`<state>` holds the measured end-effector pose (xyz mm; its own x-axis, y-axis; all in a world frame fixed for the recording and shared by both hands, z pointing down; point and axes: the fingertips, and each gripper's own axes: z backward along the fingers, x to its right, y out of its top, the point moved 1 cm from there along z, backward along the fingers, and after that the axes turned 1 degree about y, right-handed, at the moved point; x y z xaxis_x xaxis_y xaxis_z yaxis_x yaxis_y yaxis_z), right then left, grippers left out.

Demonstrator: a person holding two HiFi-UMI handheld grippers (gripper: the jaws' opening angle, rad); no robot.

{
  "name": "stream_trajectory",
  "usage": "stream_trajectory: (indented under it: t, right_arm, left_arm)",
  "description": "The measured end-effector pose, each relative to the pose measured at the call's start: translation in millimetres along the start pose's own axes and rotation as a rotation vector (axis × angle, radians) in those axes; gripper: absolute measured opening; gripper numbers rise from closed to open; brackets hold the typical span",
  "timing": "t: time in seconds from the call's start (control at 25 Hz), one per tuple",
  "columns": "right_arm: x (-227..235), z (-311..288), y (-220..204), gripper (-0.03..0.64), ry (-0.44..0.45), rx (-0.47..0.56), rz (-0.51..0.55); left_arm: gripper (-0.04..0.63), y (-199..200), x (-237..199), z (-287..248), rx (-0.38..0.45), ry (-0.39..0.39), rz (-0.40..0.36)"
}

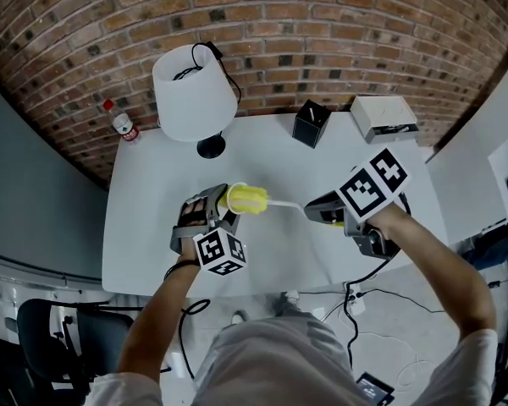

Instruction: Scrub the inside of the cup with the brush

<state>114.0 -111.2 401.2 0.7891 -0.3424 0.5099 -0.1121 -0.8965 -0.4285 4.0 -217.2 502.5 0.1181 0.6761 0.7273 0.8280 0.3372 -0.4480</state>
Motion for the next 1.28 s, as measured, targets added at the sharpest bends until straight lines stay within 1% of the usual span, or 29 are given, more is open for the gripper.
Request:
stream_trajectory:
  t: [0.08, 0.28, 0.36, 0.4, 0.52, 0.6, 0.76, 0.96, 1.04, 1.28]
  right_arm:
    - [-0.3, 2.3, -0.8, 0.029, -0.012, -0.002, 0.026]
    - [-1.2, 11.9, -0.2, 0.029, -0.063, 0.002, 0.147]
    - [-0.8, 16.9, 1.2, 0.029, -0.100, 0.006, 0.202]
    - [-0.4, 19.8, 2.8, 0.029, -0.132, 0.005, 0.245]
    - [-1.4, 29.3, 9.7, 0.029, -0.268, -0.009, 0.449]
    - [-6.6, 33.6, 14.0, 0.029, -0.338, -0.015, 0.586]
    - [-21.7, 33.8, 20.3, 0.029, -0.427, -0.025, 0.823]
    - [-32.4, 29.4, 18.6, 0.029, -0.547, -0.091, 1.114]
    - [-35.9, 27.8, 17.3, 0.029, -0.580, -0.112, 1.204]
    - [-41.2, 23.8, 13.6, 0.029, -0.660, -0.186, 1.412]
  left_arm:
    - [0.272, -2.2, 0.1, -0.5, -0.003, -0.005, 0.008]
    - [0.272, -7.7, -2.1, -2.7, -0.012, -0.017, 0.032]
    - [0.272, -9.4, -2.2, -3.5, -0.013, -0.030, 0.043]
    - [0.272, -9.9, -2.0, -3.8, -0.012, -0.041, 0.051]
    - [0.272, -9.1, -1.1, -4.3, -0.006, -0.073, 0.076]
    - [0.272, -7.2, -0.5, -4.5, 0.000, -0.088, 0.089]
    - [0.272, -1.9, -0.6, -5.2, 0.016, -0.111, 0.097]
    - [0.272, 1.7, 2.3, -7.4, 0.028, -0.147, 0.121]
    - [0.272, 2.7, 4.2, -8.2, 0.030, -0.161, 0.119]
    - [0.272, 7.5, 7.5, -6.6, 0.047, -0.194, 0.132]
